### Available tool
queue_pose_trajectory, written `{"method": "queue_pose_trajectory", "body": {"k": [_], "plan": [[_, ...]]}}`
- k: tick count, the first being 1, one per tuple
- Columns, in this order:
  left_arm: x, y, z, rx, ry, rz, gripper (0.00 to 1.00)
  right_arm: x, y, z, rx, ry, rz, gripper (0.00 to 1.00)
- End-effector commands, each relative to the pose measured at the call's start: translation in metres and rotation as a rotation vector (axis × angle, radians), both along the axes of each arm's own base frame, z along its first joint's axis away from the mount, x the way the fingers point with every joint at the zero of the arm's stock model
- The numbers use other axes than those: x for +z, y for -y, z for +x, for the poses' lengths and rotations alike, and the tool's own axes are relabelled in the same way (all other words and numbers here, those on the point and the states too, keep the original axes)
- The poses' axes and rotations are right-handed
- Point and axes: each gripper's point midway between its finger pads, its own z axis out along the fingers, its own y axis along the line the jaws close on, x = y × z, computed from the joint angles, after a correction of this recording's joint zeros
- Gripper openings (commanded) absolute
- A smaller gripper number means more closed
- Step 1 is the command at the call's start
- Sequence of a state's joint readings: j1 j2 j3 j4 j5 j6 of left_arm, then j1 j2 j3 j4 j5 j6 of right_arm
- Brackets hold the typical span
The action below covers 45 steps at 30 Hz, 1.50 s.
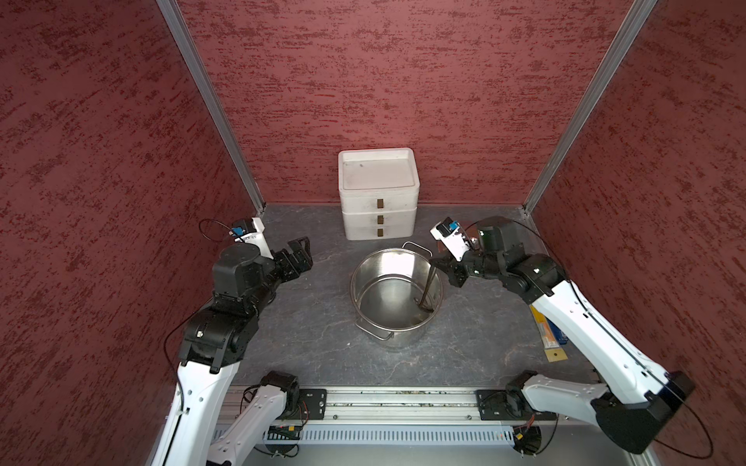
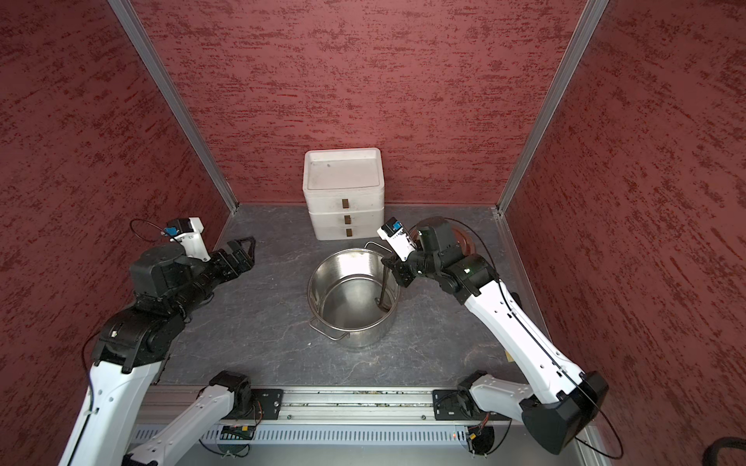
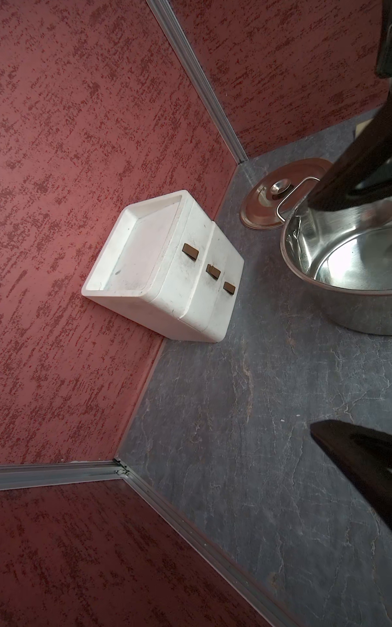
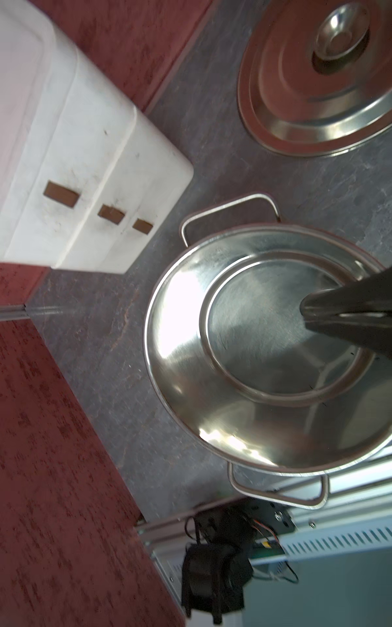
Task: Stir the soup with a spoon
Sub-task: Stir the soup in the pan with a stick.
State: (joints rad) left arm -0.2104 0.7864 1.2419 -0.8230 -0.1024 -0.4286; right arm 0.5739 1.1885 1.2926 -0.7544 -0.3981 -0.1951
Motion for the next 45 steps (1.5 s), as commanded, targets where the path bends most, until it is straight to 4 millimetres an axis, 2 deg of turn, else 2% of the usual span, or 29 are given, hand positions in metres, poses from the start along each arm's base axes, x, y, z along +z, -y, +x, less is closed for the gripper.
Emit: {"method": "queue_pose_trajectory", "body": {"k": [1, 6, 11, 14, 20, 23, 26, 29, 33, 36, 39, 45], "plan": [[0.007, 0.002, 0.002, -0.014, 0.029, 0.000, 1.00, 0.000, -0.029, -0.035, 0.141, -0.067, 0.061, 0.00], [0.007, 0.002, 0.000, -0.016, 0.030, -0.014, 1.00, 0.011, -0.080, -0.040, 0.242, -0.023, 0.125, 0.00], [0.008, 0.001, -0.007, -0.012, 0.035, -0.021, 1.00, 0.021, -0.131, -0.024, 0.291, 0.034, 0.138, 0.00], [0.010, -0.001, -0.012, -0.009, 0.037, -0.021, 1.00, 0.015, -0.152, 0.003, 0.248, 0.045, 0.130, 0.00], [0.012, -0.002, -0.017, -0.008, 0.044, -0.016, 1.00, 0.007, -0.166, 0.050, 0.161, 0.108, 0.093, 0.00], [0.014, -0.003, -0.018, -0.007, 0.048, -0.014, 1.00, 0.007, -0.158, 0.079, 0.081, 0.126, 0.103, 0.00], [0.017, -0.004, -0.018, -0.006, 0.052, -0.006, 1.00, 0.012, -0.139, 0.104, -0.007, 0.152, 0.094, 0.00], [0.017, -0.003, -0.016, -0.010, 0.050, 0.005, 1.00, 0.012, -0.111, 0.124, -0.088, 0.161, 0.061, 0.00], [0.015, -0.002, -0.014, -0.012, 0.046, 0.007, 1.00, 0.005, -0.069, 0.134, -0.174, 0.148, 0.018, 0.00], [0.013, -0.003, -0.014, -0.009, 0.046, 0.007, 1.00, 0.000, -0.037, 0.130, -0.219, 0.137, -0.014, 0.00], [0.013, -0.004, -0.014, -0.001, 0.053, 0.008, 1.00, -0.006, -0.013, 0.113, -0.222, 0.116, -0.049, 0.00], [0.012, -0.008, -0.012, 0.020, 0.060, 0.018, 1.00, -0.007, -0.001, 0.057, -0.133, 0.028, -0.016, 0.00]]}}
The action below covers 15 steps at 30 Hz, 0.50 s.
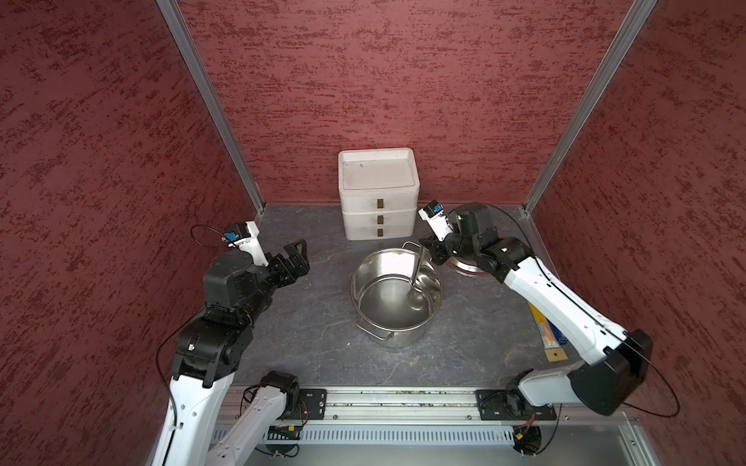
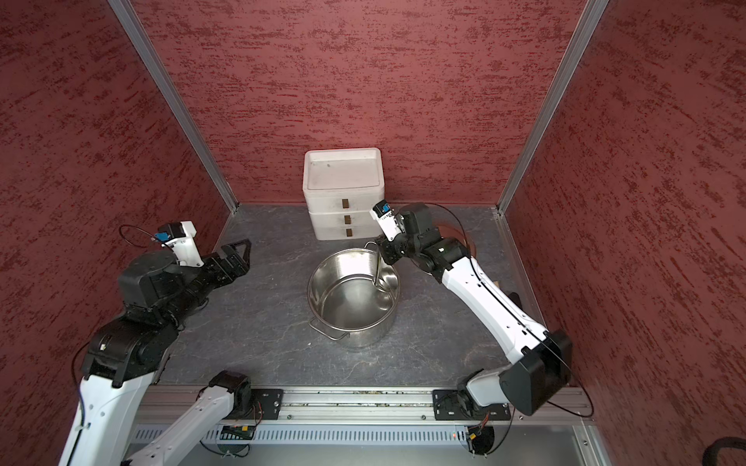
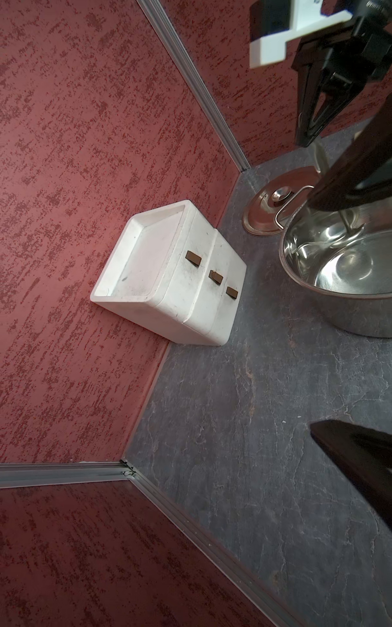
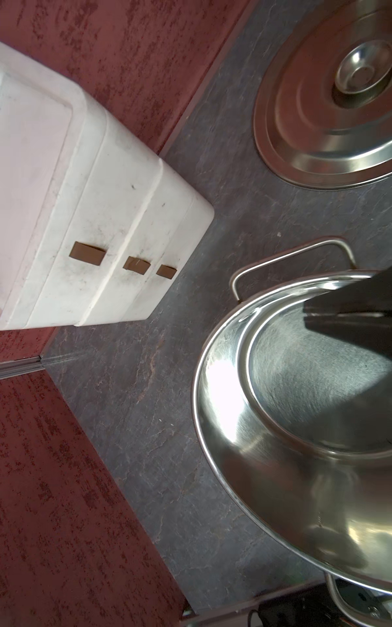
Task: Stir the soup with a spoon
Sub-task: Stir the soup in the pan with a stick.
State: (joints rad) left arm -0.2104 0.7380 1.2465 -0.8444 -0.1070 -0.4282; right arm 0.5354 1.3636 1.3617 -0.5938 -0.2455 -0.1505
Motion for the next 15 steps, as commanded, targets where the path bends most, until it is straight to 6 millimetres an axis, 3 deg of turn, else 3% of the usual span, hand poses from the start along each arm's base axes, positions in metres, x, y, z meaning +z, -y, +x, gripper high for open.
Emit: {"method": "queue_pose_trajectory", "body": {"k": [1, 9, 15], "plan": [[0.004, -0.004, 0.003, 0.015, 0.028, 0.024, 1.00, 0.000, 0.001, -0.031, 0.070, -0.057, 0.032, 0.00], [0.005, -0.002, 0.009, 0.014, 0.042, 0.017, 1.00, 0.022, -0.028, -0.095, 0.277, -0.168, 0.209, 0.00], [0.004, -0.004, 0.006, 0.024, 0.044, 0.003, 1.00, 0.038, -0.065, -0.105, 0.379, -0.135, 0.234, 0.00]]}}
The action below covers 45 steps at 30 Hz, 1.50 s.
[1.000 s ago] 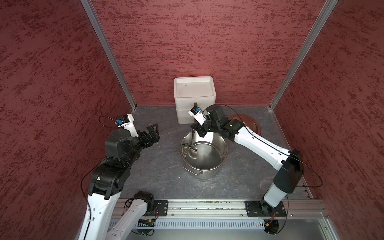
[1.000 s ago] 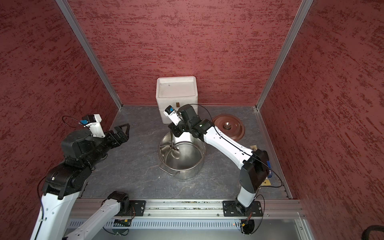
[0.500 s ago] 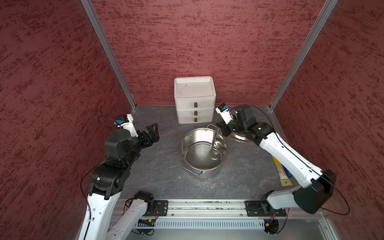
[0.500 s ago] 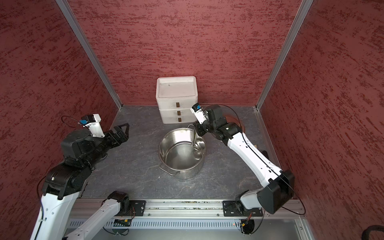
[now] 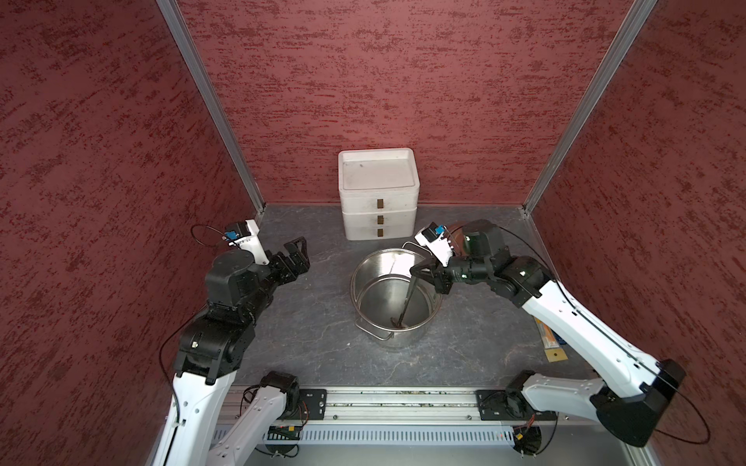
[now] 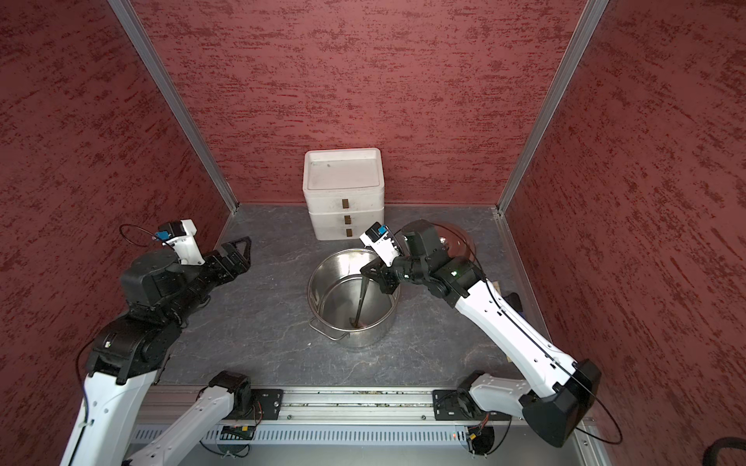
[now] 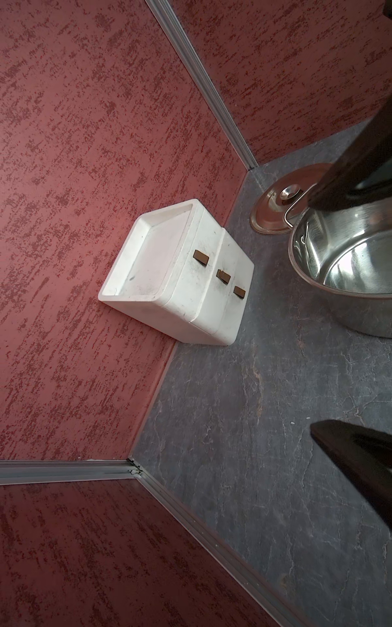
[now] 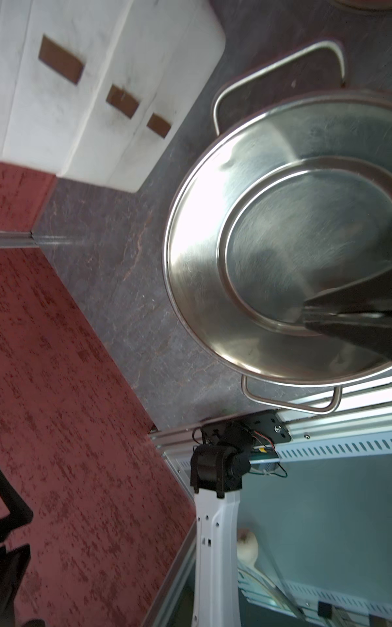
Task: Stir the soup with a spoon
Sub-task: Stir the soup in the pan with a stick.
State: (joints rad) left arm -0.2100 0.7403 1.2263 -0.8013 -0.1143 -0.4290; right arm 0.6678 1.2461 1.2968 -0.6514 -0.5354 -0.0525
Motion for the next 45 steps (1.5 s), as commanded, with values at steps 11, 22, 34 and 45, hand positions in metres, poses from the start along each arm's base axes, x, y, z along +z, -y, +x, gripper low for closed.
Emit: {"method": "queue_pose_trajectory", "body": {"k": [11, 22, 34, 45], "plan": [[0.002, -0.011, -0.015, 0.044, 0.021, 0.002, 1.00, 0.021, -0.090, 0.038, 0.093, 0.165, 0.001, 0.00], [0.007, -0.013, -0.016, 0.049, 0.034, 0.019, 1.00, 0.032, -0.092, 0.128, -0.080, 0.349, -0.064, 0.00], [0.010, -0.015, -0.015, 0.050, 0.037, 0.051, 1.00, 0.013, 0.026, 0.145, -0.286, 0.312, -0.197, 0.00], [0.012, -0.006, -0.007, 0.012, 0.035, 0.038, 1.00, -0.009, 0.058, 0.029, -0.125, 0.130, -0.130, 0.00]]}}
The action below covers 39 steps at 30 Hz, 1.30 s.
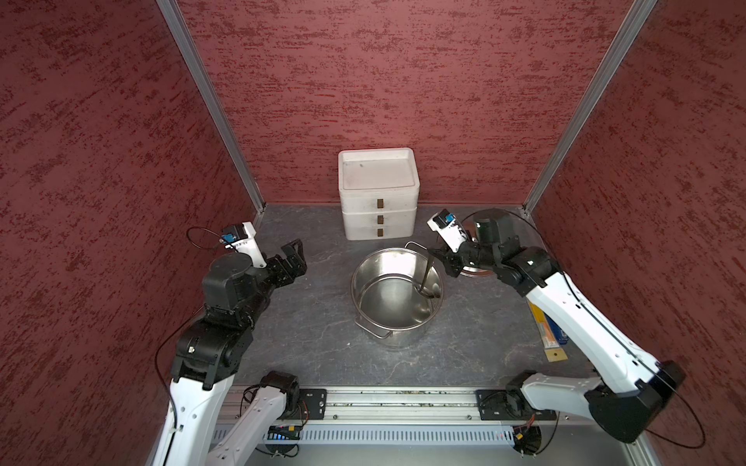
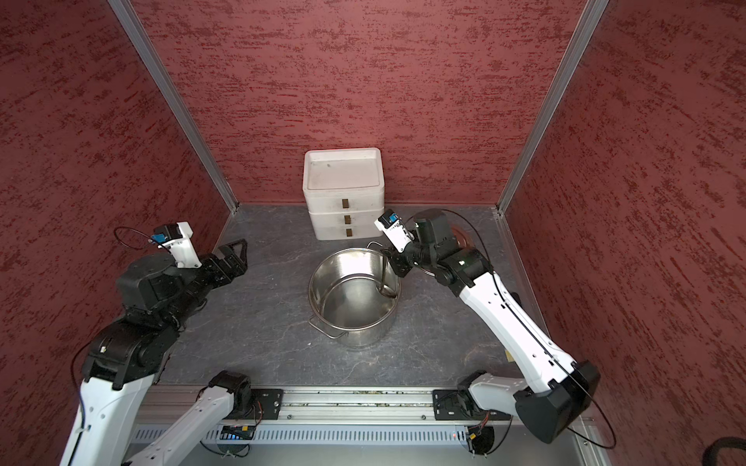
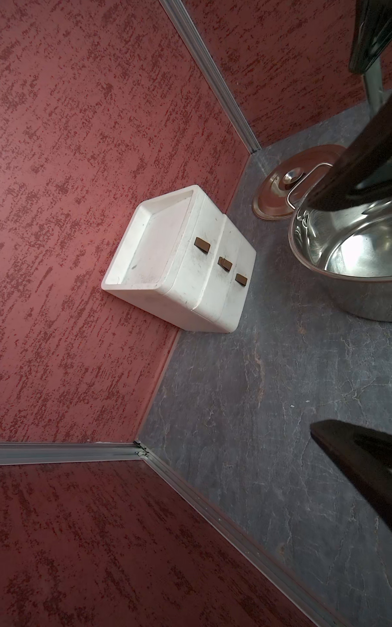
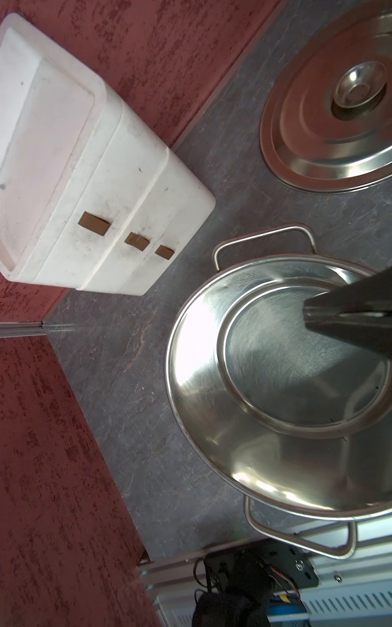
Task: Stir the soup with a spoon
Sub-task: Stir the soup in the pan with a stick.
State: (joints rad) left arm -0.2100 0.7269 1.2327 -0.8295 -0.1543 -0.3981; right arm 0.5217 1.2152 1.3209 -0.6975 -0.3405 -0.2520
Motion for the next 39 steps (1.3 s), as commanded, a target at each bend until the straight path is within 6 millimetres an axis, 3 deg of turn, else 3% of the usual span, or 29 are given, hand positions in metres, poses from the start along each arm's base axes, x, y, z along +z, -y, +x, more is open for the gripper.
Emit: {"method": "queue_pose_trajectory", "body": {"k": [1, 5, 12, 15, 17, 20, 23, 30, 36, 39], "plan": [[0.012, 0.003, 0.000, -0.020, 0.035, -0.006, 1.00, -0.014, -0.008, -0.035, 0.094, -0.114, 0.057, 0.00], [0.011, 0.004, 0.000, -0.024, 0.030, -0.013, 1.00, -0.010, -0.027, -0.060, 0.161, -0.165, 0.142, 0.00], [0.012, 0.005, -0.004, -0.029, 0.027, -0.036, 1.00, 0.006, -0.079, -0.074, 0.288, -0.163, 0.228, 0.00], [0.011, 0.005, -0.006, -0.028, 0.023, -0.040, 1.00, 0.012, -0.098, -0.065, 0.297, -0.142, 0.249, 0.00], [0.011, 0.005, -0.008, -0.029, 0.024, -0.044, 1.00, 0.018, -0.106, -0.047, 0.252, -0.125, 0.255, 0.00], [0.014, 0.004, -0.011, -0.025, 0.029, -0.045, 1.00, 0.035, -0.110, -0.025, 0.185, -0.071, 0.266, 0.00], [0.015, 0.001, -0.013, -0.013, 0.034, -0.042, 1.00, 0.052, -0.112, -0.017, 0.176, -0.036, 0.273, 0.00], [0.022, -0.004, -0.015, 0.010, 0.064, -0.039, 1.00, 0.098, -0.093, -0.014, 0.150, 0.013, 0.272, 0.00], [0.028, -0.001, -0.006, 0.001, 0.086, -0.047, 1.00, 0.161, -0.046, -0.017, 0.109, 0.028, 0.383, 0.00], [0.029, 0.003, 0.000, -0.010, 0.091, -0.047, 1.00, 0.187, -0.010, -0.014, 0.060, -0.011, 0.465, 0.00]]}}
